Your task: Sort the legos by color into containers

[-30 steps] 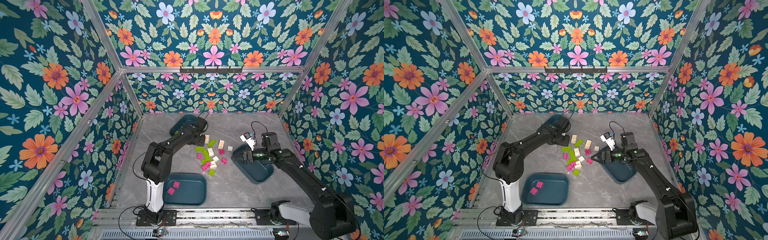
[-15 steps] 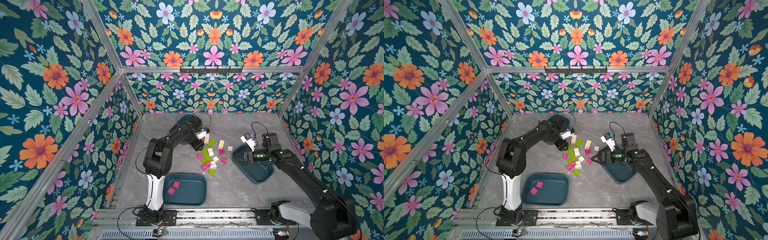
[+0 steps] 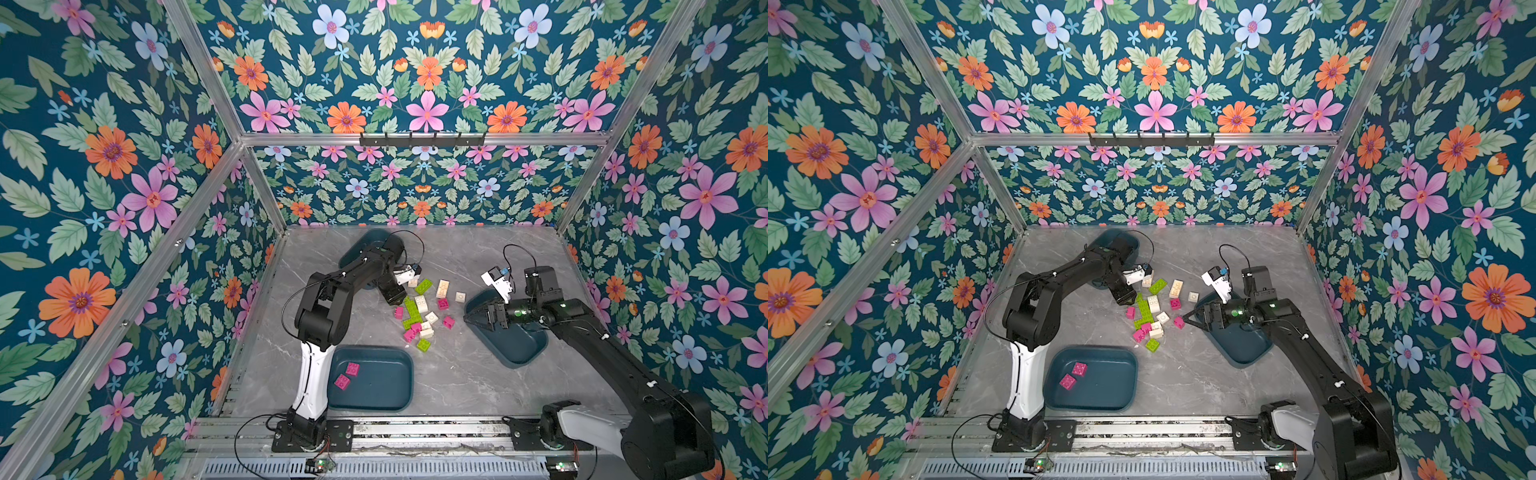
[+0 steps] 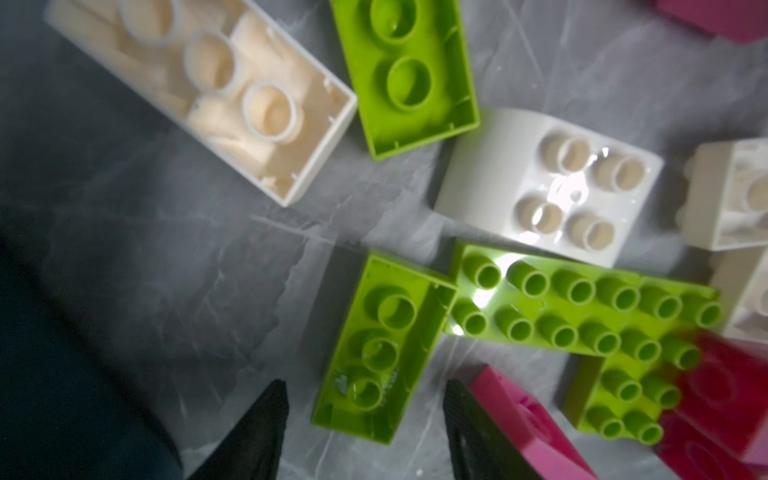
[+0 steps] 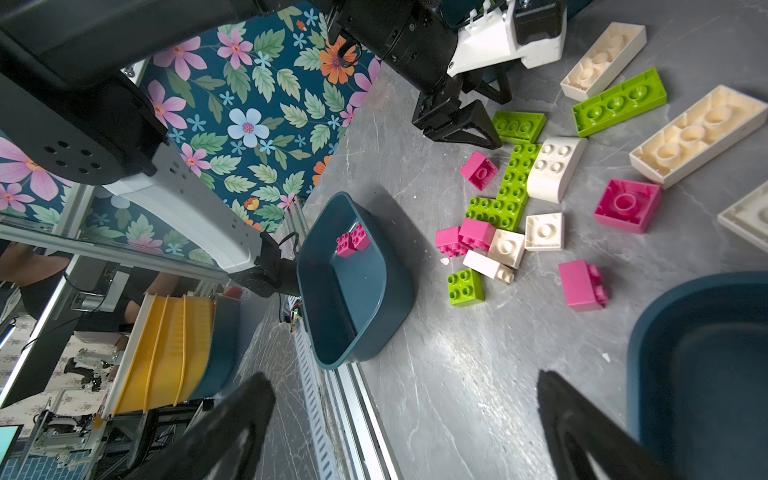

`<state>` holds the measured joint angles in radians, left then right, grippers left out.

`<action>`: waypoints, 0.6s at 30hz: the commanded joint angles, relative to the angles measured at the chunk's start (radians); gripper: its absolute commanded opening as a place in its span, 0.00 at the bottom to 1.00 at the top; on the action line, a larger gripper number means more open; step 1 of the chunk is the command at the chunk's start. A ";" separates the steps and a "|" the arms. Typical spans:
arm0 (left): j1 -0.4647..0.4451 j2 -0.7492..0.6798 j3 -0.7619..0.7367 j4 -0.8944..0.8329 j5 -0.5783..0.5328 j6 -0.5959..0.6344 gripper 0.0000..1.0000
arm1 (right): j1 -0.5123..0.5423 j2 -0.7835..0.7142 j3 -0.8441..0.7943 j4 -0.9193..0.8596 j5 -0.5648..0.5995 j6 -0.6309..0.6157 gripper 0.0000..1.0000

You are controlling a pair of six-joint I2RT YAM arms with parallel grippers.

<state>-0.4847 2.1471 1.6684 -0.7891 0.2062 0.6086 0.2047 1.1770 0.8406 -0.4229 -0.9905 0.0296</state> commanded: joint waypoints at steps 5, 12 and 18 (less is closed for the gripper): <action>0.000 0.017 0.006 0.015 0.010 0.038 0.57 | 0.000 -0.002 -0.002 -0.011 -0.002 -0.009 0.99; -0.005 0.032 -0.002 0.025 0.006 0.053 0.43 | 0.000 -0.003 0.001 -0.014 0.000 -0.009 0.99; -0.006 0.017 -0.021 0.040 0.007 0.068 0.27 | 0.001 0.001 0.001 -0.013 0.003 -0.009 0.99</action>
<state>-0.4900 2.1685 1.6520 -0.7383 0.2062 0.6571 0.2047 1.1770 0.8383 -0.4263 -0.9901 0.0254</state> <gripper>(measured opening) 0.300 0.990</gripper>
